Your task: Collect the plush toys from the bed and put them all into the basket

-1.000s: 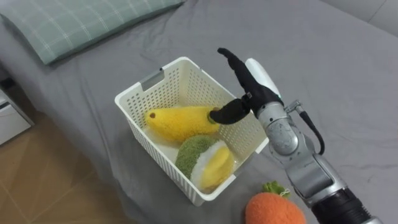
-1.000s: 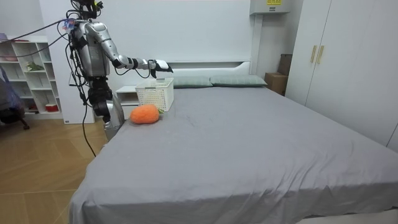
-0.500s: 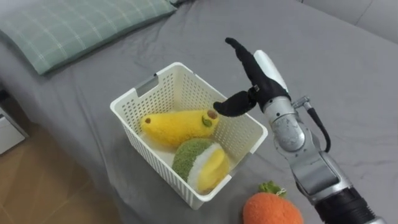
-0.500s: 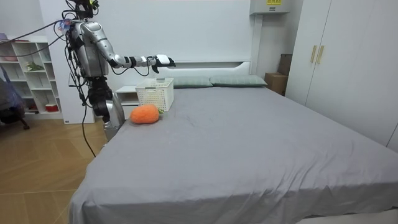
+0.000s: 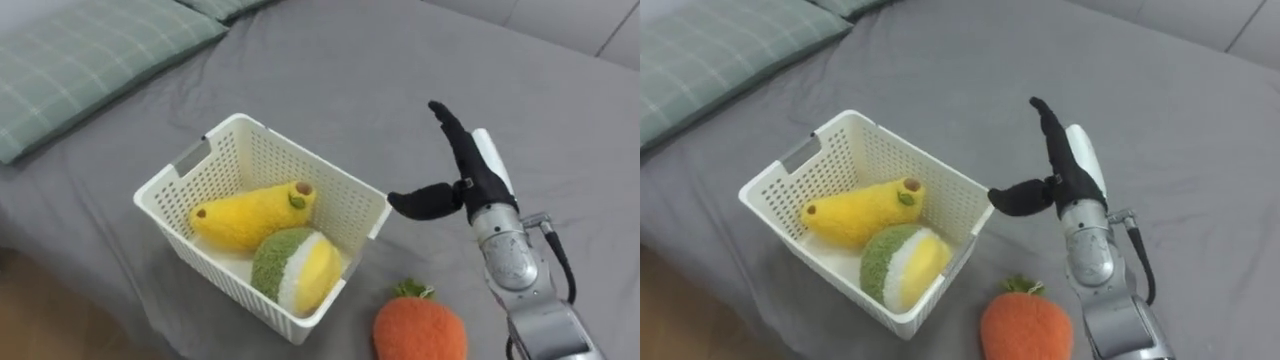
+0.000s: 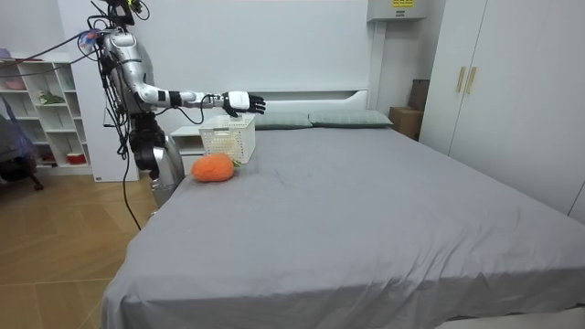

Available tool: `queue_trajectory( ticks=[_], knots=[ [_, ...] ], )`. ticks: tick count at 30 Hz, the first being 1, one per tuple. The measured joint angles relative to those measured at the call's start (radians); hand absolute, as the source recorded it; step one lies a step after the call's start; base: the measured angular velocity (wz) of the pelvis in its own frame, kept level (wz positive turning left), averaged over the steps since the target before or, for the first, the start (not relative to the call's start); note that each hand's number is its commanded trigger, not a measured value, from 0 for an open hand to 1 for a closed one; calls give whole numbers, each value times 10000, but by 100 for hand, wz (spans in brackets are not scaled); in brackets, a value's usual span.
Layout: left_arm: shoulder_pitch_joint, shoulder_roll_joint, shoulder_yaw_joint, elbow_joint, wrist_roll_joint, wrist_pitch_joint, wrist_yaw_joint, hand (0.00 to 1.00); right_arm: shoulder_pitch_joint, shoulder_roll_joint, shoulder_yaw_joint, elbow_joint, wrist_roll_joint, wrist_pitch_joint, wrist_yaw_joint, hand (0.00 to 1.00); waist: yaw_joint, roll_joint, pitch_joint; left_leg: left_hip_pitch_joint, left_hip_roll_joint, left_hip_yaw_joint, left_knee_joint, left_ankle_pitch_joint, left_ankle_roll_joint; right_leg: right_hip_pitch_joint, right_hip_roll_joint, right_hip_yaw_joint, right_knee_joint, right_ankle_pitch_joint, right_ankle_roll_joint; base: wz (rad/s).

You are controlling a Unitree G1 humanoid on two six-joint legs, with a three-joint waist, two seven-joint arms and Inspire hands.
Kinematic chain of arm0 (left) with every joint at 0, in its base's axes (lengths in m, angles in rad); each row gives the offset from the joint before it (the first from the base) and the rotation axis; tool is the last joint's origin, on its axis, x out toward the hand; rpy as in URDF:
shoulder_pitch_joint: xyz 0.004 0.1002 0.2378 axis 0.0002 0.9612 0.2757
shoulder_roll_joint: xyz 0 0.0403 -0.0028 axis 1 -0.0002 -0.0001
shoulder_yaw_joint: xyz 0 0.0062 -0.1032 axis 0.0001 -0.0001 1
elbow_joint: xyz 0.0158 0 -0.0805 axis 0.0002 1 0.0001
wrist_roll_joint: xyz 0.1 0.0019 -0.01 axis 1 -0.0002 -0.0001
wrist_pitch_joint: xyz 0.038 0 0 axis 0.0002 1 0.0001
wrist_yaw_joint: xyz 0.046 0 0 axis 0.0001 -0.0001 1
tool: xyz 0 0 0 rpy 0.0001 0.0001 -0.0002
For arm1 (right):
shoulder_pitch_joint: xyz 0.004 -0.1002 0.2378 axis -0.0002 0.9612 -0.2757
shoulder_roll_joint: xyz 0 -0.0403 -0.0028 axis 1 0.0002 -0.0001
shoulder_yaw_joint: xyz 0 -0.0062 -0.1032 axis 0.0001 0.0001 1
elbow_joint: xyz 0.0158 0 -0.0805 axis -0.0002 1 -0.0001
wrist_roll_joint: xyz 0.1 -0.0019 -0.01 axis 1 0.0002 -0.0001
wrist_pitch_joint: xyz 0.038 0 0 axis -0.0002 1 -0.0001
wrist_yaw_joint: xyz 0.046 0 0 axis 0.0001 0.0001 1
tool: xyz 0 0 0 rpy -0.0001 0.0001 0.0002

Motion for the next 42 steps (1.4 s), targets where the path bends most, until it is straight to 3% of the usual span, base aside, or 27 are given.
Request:
queue_trajectory(
  ticks=[3,8,12,22,31,42],
  knots=[
    [-3,-10,222,117,0,-123,-1,0,144,-52,-455,2,223,-2,-125,0,-96,-13,2,135,64,253,-130,-7,-2,6,36,232,22,4,-7,-21],
    [14,-49,362,62,1,-136,0,0,828,-29,-721,43,169,-54,-218,0,-470,-125,-17,148,89,276,-130,-52,-4,1,44,233,90,2,-4,-3],
    [9,-76,647,54,-1,-201,3,0,1544,11,-723,53,-360,-53,-80,0,-522,-126,-7,133,89,329,-130,-96,11,-43,75,404,94,-1,1,-6],
    [-105,-89,554,-50,-3,-335,176,0,2486,12,-689,405,-488,-39,701,0,-604,-116,-5,159,135,605,-105,-182,40,-146,124,658,116,1,8,-9],
    [-326,-90,238,-51,13,-352,207,0,2559,285,-270,1318,-929,98,1474,0,-751,-145,22,92,138,602,-121,-241,50,-183,157,686,93,14,29,-1],
    [-118,-90,210,-416,11,-324,221,0,2556,369,68,2824,-1234,383,2685,0,-745,-230,50,128,117,491,-103,-272,58,-106,160,682,85,15,41,2]
  ],
)
